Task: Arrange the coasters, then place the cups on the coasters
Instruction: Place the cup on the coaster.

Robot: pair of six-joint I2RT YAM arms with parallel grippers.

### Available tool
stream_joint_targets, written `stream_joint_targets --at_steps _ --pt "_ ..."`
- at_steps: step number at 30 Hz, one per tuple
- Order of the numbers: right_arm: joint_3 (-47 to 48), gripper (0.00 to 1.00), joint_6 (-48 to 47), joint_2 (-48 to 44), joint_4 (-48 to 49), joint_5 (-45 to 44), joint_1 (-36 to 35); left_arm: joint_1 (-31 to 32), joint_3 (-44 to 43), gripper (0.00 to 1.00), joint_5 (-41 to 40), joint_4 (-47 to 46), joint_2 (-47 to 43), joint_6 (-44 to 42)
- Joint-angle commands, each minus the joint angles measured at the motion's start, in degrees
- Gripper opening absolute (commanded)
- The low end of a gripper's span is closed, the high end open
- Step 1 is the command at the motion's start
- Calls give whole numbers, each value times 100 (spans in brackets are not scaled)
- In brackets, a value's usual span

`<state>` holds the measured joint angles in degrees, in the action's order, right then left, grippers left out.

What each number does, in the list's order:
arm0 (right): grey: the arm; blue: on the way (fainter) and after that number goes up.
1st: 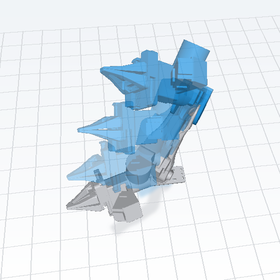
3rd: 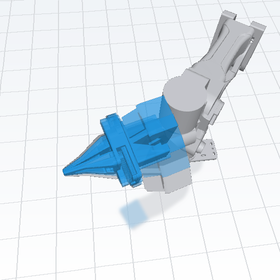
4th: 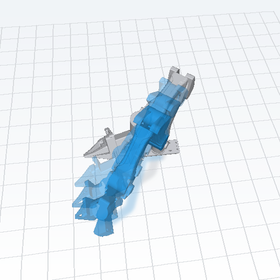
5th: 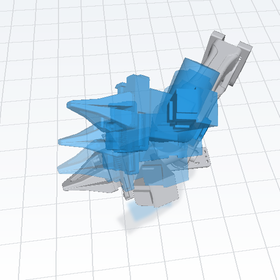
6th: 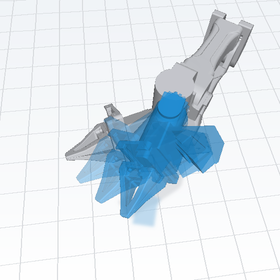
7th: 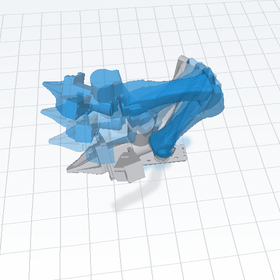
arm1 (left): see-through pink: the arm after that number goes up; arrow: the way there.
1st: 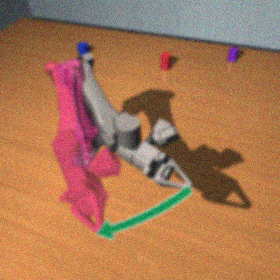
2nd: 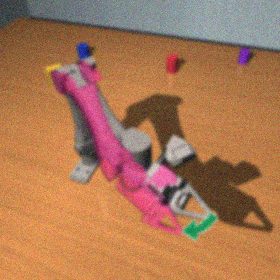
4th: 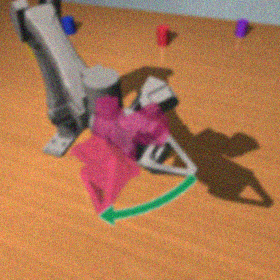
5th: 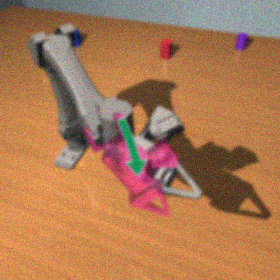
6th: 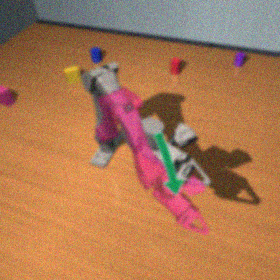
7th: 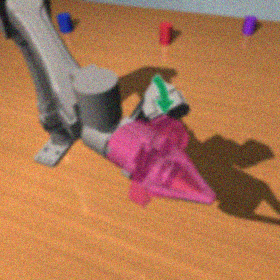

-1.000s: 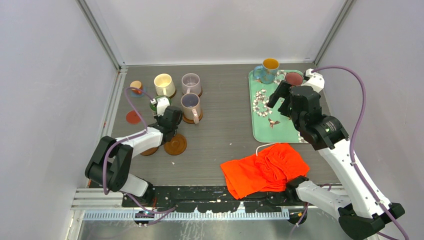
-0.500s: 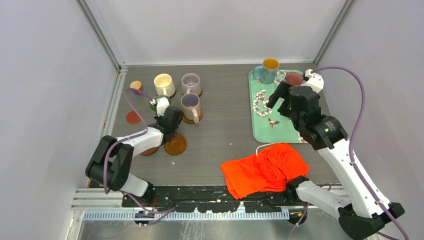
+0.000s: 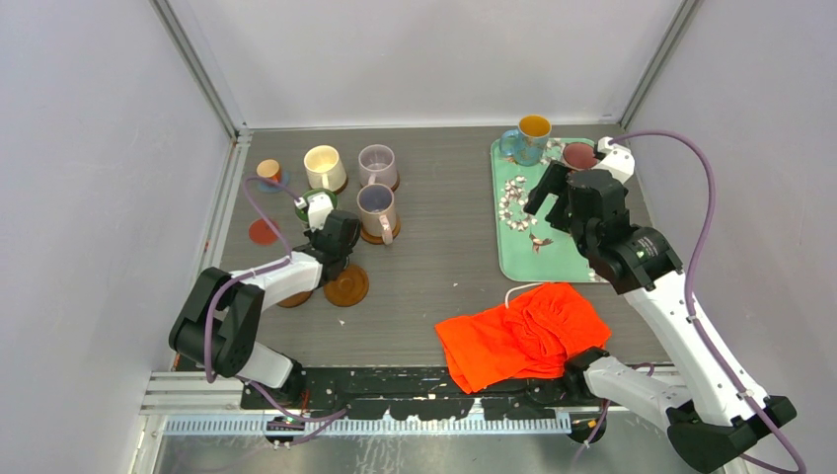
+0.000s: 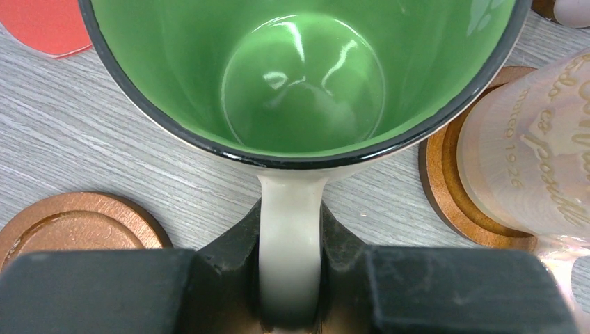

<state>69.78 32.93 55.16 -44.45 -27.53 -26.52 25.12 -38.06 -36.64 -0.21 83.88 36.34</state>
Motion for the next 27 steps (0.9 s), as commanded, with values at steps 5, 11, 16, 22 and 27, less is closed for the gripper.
stream_joint_targets --at_steps 5,11,16,22,27 --pt "36 100 46 9 239 37 6 28 30 13 -308 -183 -133 260" --pt "36 100 47 29 242 60 6 28 1 20 -300 -101 -167 269" --pt "25 100 47 22 235 55 5 28 -30 31 -267 -49 -192 269" --pt "11 100 56 -6 237 55 3 28 -85 48 -238 3 -181 260" --pt "9 100 56 -24 226 50 11 28 -117 52 -211 3 -245 260"
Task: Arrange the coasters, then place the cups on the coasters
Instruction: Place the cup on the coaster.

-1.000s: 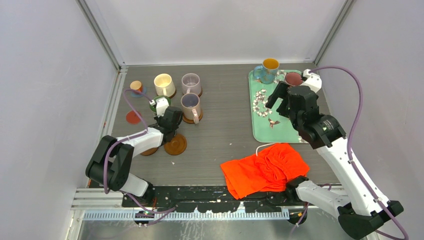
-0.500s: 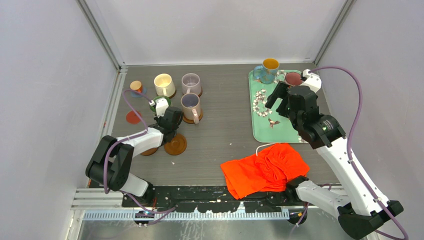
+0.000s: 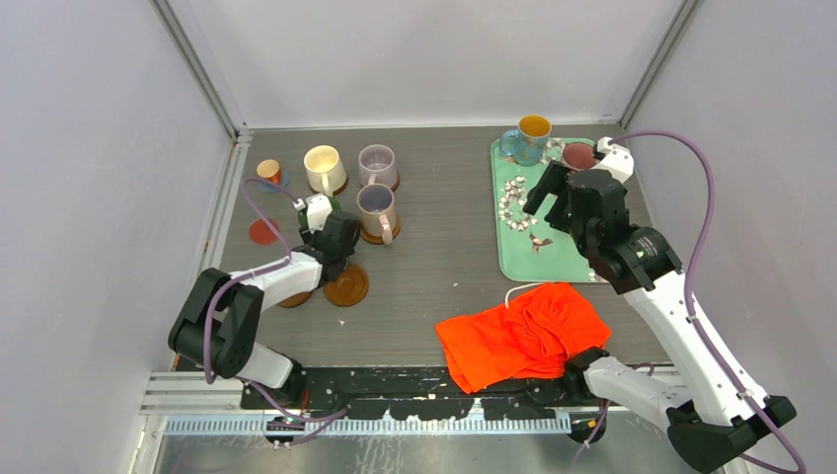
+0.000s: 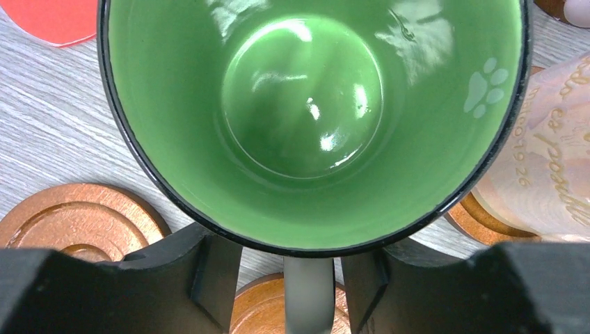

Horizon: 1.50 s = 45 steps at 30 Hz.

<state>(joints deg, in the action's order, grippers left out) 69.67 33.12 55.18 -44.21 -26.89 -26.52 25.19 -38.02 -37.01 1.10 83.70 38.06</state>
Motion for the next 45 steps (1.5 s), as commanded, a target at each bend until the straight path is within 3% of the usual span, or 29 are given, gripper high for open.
stream_joint_targets --at_steps 1,4,7,9,14,22,45 --pt "20 100 36 -36 197 -10 7 21 -141 54 -168 -6 -241 87" --pt "29 100 44 -35 193 -6 7 21 -219 58 -155 111 -241 89" --pt "28 100 45 -32 185 -8 7 21 -327 55 -141 202 -206 109" --pt "36 100 45 -42 176 -13 2 21 -398 49 -124 263 -190 105" --pt "29 100 45 -74 158 -43 4 21 -553 23 -78 400 -161 113" --pt "37 100 37 -57 167 -44 2 -60 -784 1 -101 604 -237 72" --pt "73 100 20 -52 140 -65 6 -312 -1387 0 -87 759 -144 -250"
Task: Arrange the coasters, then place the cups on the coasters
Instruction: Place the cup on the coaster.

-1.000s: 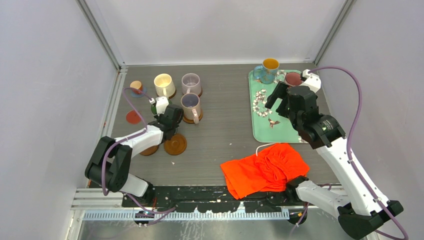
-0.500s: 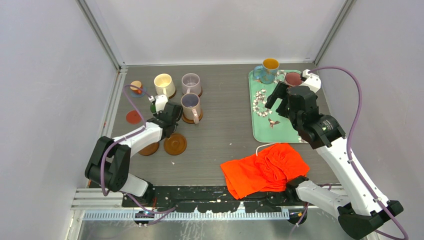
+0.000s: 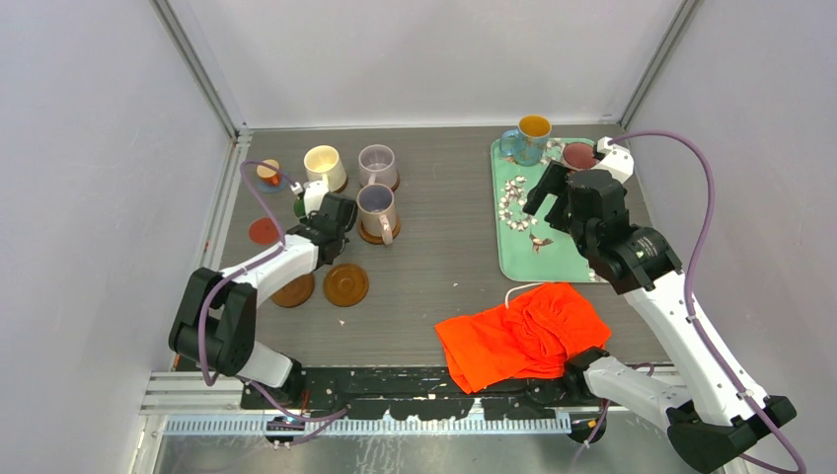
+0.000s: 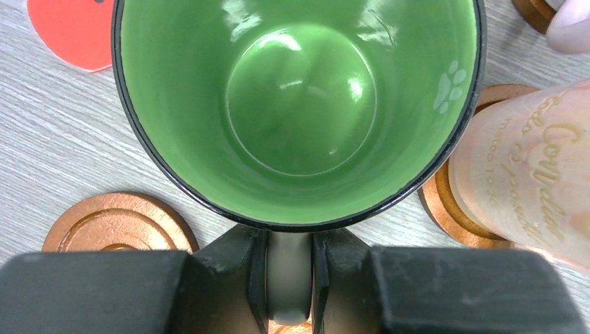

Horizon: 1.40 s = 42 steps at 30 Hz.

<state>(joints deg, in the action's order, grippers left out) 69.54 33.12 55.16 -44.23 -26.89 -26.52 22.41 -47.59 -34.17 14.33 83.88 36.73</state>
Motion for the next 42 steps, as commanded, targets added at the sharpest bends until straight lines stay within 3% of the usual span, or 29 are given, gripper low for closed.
stream_joint_targets --at_steps 1,37,42 --pt "86 100 16 -45 142 -70 7 -35 -434 0 -400 -567 -180 -126" --pt "77 100 -18 -6 169 -60 2 -255 -567 1 86 -623 225 -207" --pt "69 100 -8 3 169 -53 1 -255 -542 11 46 -497 279 -137"
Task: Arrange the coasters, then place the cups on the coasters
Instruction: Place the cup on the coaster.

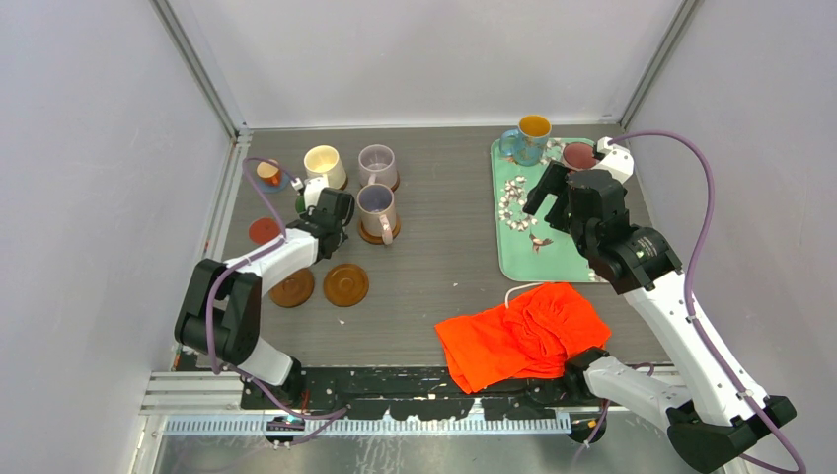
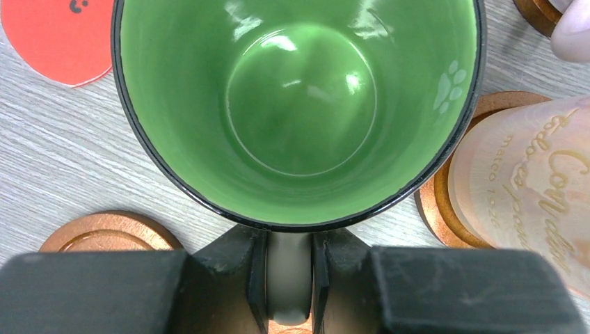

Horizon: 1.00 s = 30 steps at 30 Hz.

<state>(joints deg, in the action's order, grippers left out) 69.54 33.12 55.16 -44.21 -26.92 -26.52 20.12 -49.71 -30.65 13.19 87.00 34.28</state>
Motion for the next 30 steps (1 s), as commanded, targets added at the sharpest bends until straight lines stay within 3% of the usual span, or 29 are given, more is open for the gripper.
stream_joint_targets --at_steps 1,11,30 --pt "69 100 -7 -7 164 -51 6 -26 -310 12 -309 -376 -39 127" --pt "51 100 -1 -5 183 -35 6 -26 -163 30 -218 -381 -248 171" --pt "47 100 19 -29 184 19 5 -26 -101 45 -233 -188 -644 228"
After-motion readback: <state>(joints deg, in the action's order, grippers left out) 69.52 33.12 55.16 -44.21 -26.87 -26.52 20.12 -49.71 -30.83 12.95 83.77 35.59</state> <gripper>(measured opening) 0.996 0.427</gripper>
